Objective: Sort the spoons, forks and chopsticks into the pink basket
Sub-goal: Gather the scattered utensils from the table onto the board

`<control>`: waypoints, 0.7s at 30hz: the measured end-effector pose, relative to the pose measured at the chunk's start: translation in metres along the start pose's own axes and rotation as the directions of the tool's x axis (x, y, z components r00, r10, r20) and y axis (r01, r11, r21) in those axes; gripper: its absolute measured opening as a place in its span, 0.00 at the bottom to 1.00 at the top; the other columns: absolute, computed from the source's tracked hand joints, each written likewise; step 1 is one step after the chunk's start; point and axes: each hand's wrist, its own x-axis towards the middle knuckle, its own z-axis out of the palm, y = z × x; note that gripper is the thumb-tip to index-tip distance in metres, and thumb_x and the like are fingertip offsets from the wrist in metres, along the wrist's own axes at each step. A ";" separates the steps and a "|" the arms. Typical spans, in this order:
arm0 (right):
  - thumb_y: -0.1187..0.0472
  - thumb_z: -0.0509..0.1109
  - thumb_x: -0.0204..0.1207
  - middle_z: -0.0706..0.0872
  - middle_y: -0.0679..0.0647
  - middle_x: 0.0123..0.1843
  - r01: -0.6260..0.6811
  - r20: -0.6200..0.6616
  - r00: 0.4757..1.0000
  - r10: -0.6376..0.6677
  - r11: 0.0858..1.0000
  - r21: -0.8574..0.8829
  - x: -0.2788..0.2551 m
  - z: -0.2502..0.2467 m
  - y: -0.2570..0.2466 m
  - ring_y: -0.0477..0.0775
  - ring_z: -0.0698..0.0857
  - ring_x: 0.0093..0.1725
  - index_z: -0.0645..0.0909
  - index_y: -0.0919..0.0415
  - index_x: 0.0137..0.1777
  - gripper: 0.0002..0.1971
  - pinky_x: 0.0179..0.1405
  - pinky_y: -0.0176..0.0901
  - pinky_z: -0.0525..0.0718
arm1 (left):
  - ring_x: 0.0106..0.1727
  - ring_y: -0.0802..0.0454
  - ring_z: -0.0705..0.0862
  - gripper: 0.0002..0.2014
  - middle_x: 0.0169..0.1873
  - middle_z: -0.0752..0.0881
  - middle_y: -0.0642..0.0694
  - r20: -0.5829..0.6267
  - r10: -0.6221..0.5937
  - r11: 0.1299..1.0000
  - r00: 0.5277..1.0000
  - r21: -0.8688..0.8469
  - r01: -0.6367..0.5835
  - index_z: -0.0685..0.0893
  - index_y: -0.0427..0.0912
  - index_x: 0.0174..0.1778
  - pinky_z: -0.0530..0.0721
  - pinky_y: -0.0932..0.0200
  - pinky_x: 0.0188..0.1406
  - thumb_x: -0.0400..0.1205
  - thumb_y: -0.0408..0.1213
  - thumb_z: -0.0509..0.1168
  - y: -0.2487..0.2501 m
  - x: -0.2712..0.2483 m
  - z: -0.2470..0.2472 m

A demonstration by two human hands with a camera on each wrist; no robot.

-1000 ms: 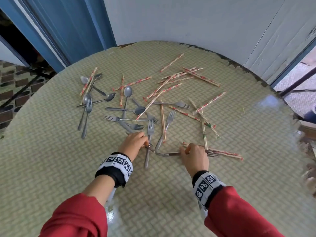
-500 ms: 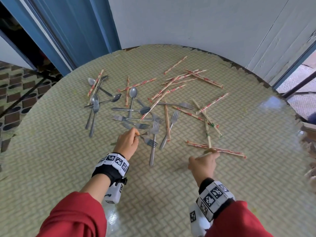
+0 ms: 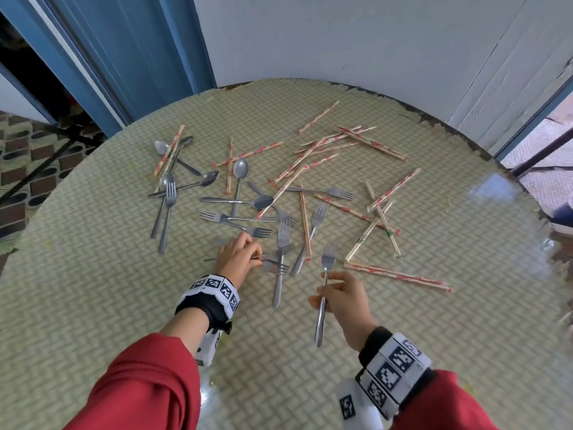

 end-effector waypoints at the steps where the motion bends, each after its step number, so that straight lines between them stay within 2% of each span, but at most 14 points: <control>1: 0.74 0.62 0.76 0.83 0.58 0.40 0.015 -0.006 1.000 -0.015 0.998 -0.063 0.005 0.004 -0.003 0.58 0.87 0.33 0.76 0.66 0.55 0.10 0.43 0.51 0.88 | 0.59 0.45 0.75 0.12 0.57 0.76 0.45 0.023 0.005 1.000 1.000 0.028 -0.005 0.83 0.43 0.51 0.67 0.53 0.54 0.75 0.43 0.70 -0.001 0.000 0.001; 3: 0.71 0.61 0.77 0.82 0.56 0.40 0.026 0.003 1.000 -0.025 0.987 -0.161 0.012 0.012 -0.009 0.54 0.84 0.32 0.75 0.66 0.55 0.09 0.38 0.46 0.86 | 0.62 0.46 0.73 0.15 0.58 0.75 0.46 0.086 -0.008 0.993 0.996 0.118 -0.003 0.82 0.41 0.52 0.65 0.54 0.55 0.77 0.48 0.66 -0.004 0.001 0.002; 5: 0.69 0.61 0.76 0.82 0.57 0.41 0.029 0.009 1.000 -0.028 0.967 -0.253 0.022 0.022 -0.012 0.54 0.83 0.34 0.75 0.66 0.56 0.10 0.39 0.47 0.85 | 0.63 0.49 0.72 0.14 0.58 0.75 0.47 0.148 -0.031 0.983 0.988 0.186 0.003 0.79 0.41 0.54 0.63 0.56 0.55 0.80 0.48 0.62 -0.005 0.000 -0.001; 7: 0.67 0.63 0.75 0.86 0.61 0.46 0.055 -0.014 0.998 -0.065 0.933 -0.356 0.030 0.035 -0.014 0.59 0.86 0.41 0.76 0.66 0.56 0.11 0.44 0.50 0.87 | 0.59 0.49 0.77 0.09 0.54 0.80 0.48 0.154 -0.041 0.993 0.987 0.113 0.023 0.74 0.43 0.55 0.62 0.57 0.52 0.84 0.43 0.58 -0.008 -0.004 -0.008; 9: 0.66 0.65 0.72 0.85 0.64 0.54 0.093 -0.026 0.993 -0.115 0.902 -0.421 0.039 0.048 -0.017 0.64 0.86 0.51 0.76 0.66 0.57 0.13 0.52 0.51 0.85 | 0.53 0.48 0.82 0.04 0.47 0.86 0.48 0.134 -0.032 0.999 0.991 0.031 0.028 0.71 0.43 0.53 0.62 0.57 0.49 0.85 0.37 0.57 -0.014 -0.013 -0.019; 10: 0.67 0.65 0.73 0.84 0.64 0.56 0.110 -0.020 0.991 -0.136 0.875 -0.471 0.041 0.056 -0.018 0.64 0.84 0.54 0.75 0.67 0.58 0.14 0.53 0.46 0.83 | 0.50 0.47 0.84 0.04 0.44 0.86 0.48 0.117 -0.040 0.999 0.992 -0.005 0.040 0.72 0.42 0.54 0.65 0.56 0.50 0.84 0.34 0.57 -0.017 -0.017 -0.025; 11: 0.68 0.65 0.73 0.82 0.63 0.57 0.125 -0.008 0.988 -0.153 0.840 -0.529 0.043 0.063 -0.020 0.64 0.83 0.57 0.74 0.68 0.59 0.14 0.51 0.41 0.79 | 0.48 0.47 0.84 0.06 0.42 0.86 0.47 0.094 -0.061 0.995 0.994 -0.070 0.068 0.73 0.41 0.55 0.70 0.54 0.50 0.84 0.33 0.57 -0.022 -0.021 -0.031; 13: 0.69 0.64 0.75 0.80 0.64 0.59 0.141 -0.008 0.983 -0.183 0.782 -0.607 0.045 0.078 -0.021 0.65 0.81 0.59 0.73 0.69 0.60 0.13 0.49 0.45 0.78 | 0.45 0.47 0.84 0.08 0.40 0.83 0.48 0.067 -0.110 0.971 0.992 -0.207 0.121 0.74 0.41 0.57 0.77 0.50 0.44 0.83 0.31 0.57 -0.030 -0.026 -0.041; 15: 0.71 0.63 0.76 0.79 0.65 0.60 0.143 -0.019 0.977 -0.211 0.727 -0.672 0.045 0.093 -0.022 0.66 0.80 0.61 0.71 0.69 0.59 0.12 0.53 0.51 0.80 | 0.40 0.45 0.81 0.03 0.36 0.82 0.45 0.045 -0.151 0.959 0.988 -0.236 0.157 0.76 0.42 0.50 0.77 0.50 0.41 0.83 0.33 0.59 -0.037 -0.026 -0.048; 17: 0.72 0.62 0.76 0.79 0.64 0.61 0.154 -0.020 0.970 -0.241 0.679 -0.718 0.044 0.103 -0.020 0.66 0.79 0.64 0.69 0.68 0.59 0.13 0.55 0.53 0.80 | 0.39 0.44 0.79 0.04 0.34 0.82 0.42 0.003 -0.166 0.954 0.986 -0.252 0.161 0.77 0.39 0.43 0.75 0.50 0.40 0.82 0.34 0.62 -0.041 -0.022 -0.053; 19: 0.73 0.63 0.74 0.80 0.64 0.61 0.127 -0.051 0.970 -0.237 0.675 -0.727 0.045 0.105 -0.019 0.65 0.80 0.63 0.67 0.66 0.59 0.14 0.55 0.53 0.80 | 0.40 0.44 0.78 0.05 0.36 0.81 0.41 -0.040 -0.135 0.959 0.990 -0.256 0.121 0.78 0.32 0.42 0.71 0.52 0.40 0.80 0.31 0.64 -0.043 -0.014 -0.054; 21: 0.72 0.65 0.73 0.82 0.63 0.59 0.063 -0.115 0.971 -0.211 0.686 -0.725 0.049 0.103 -0.017 0.65 0.82 0.60 0.66 0.64 0.58 0.16 0.54 0.53 0.82 | 0.42 0.44 0.77 0.05 0.38 0.79 0.41 -0.048 -0.097 0.968 0.994 -0.235 0.083 0.79 0.31 0.42 0.70 0.55 0.40 0.80 0.30 0.64 -0.044 -0.004 -0.051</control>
